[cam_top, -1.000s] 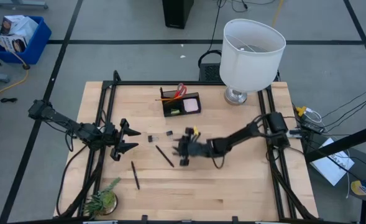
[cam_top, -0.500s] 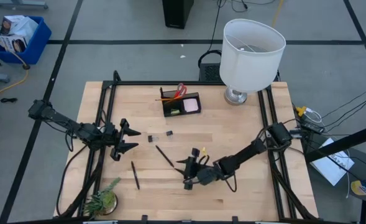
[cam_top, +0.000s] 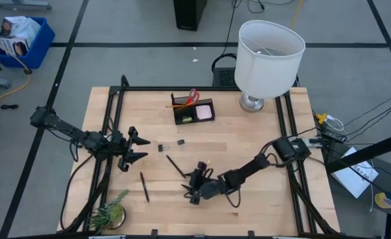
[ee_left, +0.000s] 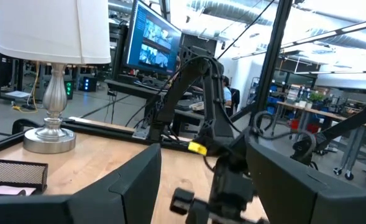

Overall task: Pick and place office supplies into organizer
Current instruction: Put the black pen into the black desk organizer

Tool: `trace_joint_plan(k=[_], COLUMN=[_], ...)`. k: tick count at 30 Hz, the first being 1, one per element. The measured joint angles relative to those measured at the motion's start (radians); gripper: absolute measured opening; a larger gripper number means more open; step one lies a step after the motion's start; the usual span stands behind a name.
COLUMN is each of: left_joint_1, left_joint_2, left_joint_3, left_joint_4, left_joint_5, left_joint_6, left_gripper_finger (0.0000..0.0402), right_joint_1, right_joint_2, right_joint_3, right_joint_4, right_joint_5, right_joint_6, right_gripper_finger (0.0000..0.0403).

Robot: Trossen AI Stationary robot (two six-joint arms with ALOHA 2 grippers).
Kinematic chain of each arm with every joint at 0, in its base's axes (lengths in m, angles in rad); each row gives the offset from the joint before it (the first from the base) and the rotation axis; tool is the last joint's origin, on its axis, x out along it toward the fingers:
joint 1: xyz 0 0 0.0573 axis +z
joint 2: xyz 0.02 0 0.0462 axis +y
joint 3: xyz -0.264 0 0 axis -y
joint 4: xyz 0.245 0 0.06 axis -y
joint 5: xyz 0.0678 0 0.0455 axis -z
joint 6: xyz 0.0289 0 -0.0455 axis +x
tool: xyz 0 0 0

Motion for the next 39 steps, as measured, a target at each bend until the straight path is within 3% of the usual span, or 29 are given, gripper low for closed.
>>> trace_joint_plan(k=[14, 20, 32, 39], left_joint_1=[0.0, 0.0, 0.0, 0.0], left_joint_2=[0.0, 0.0, 0.0, 0.0], left_joint_3=[0.0, 0.0, 0.0, 0.0], left_joint_4=[0.0, 0.0, 0.0, 0.0], left_joint_5=[0.0, 0.0, 0.0, 0.0], left_joint_6=[0.0, 0.0, 0.0, 0.0], left_gripper_finger=[0.0244, 0.0244, 0.0244, 0.0244], right_joint_1=[-0.054, -0.088, -0.087, -0.088], right_joint_2=[0.035, 0.031, 0.032, 0.023], right_joint_3=[0.017, 0.019, 0.016, 0.016], right_joint_4=[-0.047, -0.159, -0.174, -0.152], right_joint_5=[0.023, 0.005, -0.064, -0.097], right_joint_6=[0.088, 0.157, 0.081, 0.015], right_gripper_finger=[0.0182, 0.0138, 0.0029, 0.0038])
